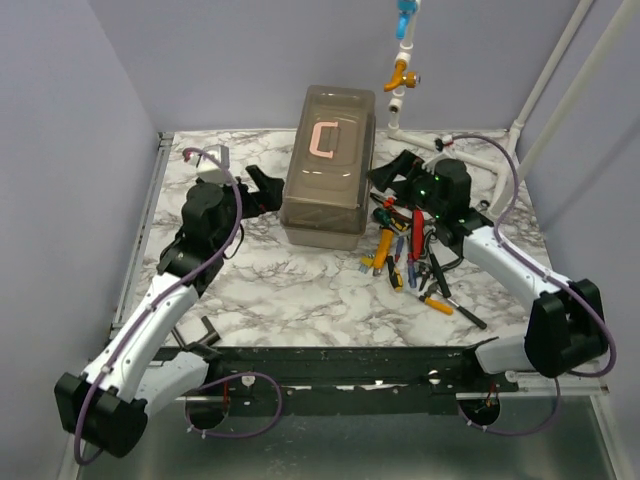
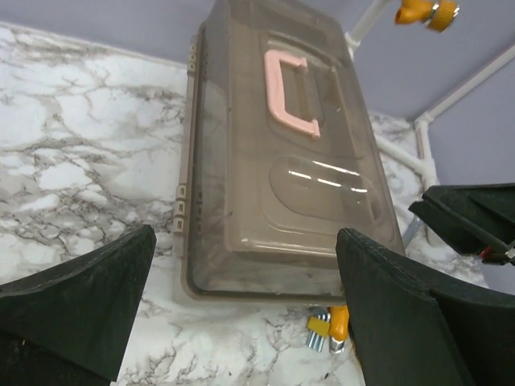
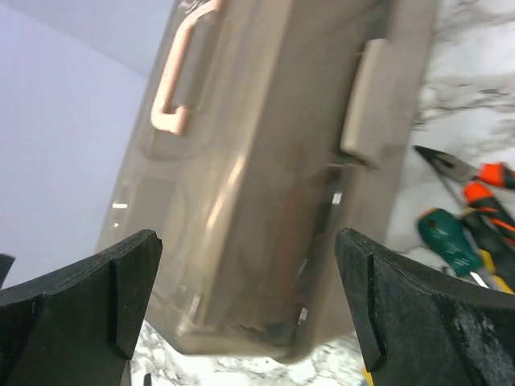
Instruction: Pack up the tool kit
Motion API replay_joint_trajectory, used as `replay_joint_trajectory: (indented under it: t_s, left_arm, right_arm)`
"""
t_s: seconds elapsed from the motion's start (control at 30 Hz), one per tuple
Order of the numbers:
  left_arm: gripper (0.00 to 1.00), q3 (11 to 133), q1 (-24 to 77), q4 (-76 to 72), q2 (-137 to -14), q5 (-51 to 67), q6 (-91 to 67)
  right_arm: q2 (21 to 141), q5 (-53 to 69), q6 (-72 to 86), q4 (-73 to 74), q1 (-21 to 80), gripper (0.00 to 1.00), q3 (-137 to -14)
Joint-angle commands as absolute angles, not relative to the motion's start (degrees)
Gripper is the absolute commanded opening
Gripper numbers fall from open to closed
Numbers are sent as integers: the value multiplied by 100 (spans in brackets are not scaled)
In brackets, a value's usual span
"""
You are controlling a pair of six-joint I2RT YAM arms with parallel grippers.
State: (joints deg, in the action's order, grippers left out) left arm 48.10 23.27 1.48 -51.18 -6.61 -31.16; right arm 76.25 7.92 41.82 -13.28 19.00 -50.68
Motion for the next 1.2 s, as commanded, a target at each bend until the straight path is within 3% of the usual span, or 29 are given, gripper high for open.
replay_joint_trajectory:
  t_s: [0.0, 0.37, 0.53, 0.73, 1.03, 1.17]
  left_arm:
    - [98, 5749, 2307, 945, -6078, -280, -2962]
    - [95, 6890, 2276, 1508, -7602, 467, -2857]
    - [94, 7076, 2268, 1631, -8079, 662, -2782]
    - [93, 7126, 2156, 1655, -8338, 638, -2786]
    - [90, 7198, 1674, 1556, -8504, 1159, -2647]
    - [78, 7176, 1617, 1459, -8579, 1373, -2632]
  right_arm:
    - [8306, 607, 4322, -618, 2291, 100, -5952]
    - [9134, 31, 4342, 206, 2766, 91, -6833]
    - [9019, -158, 4274, 264, 2846, 70, -6649]
    - [8904, -146, 4422, 325, 3260, 53, -6552]
    - [8788, -392, 4740, 130, 4004, 52, -6231]
    - [8637, -651, 4687, 160, 4008, 54, -6130]
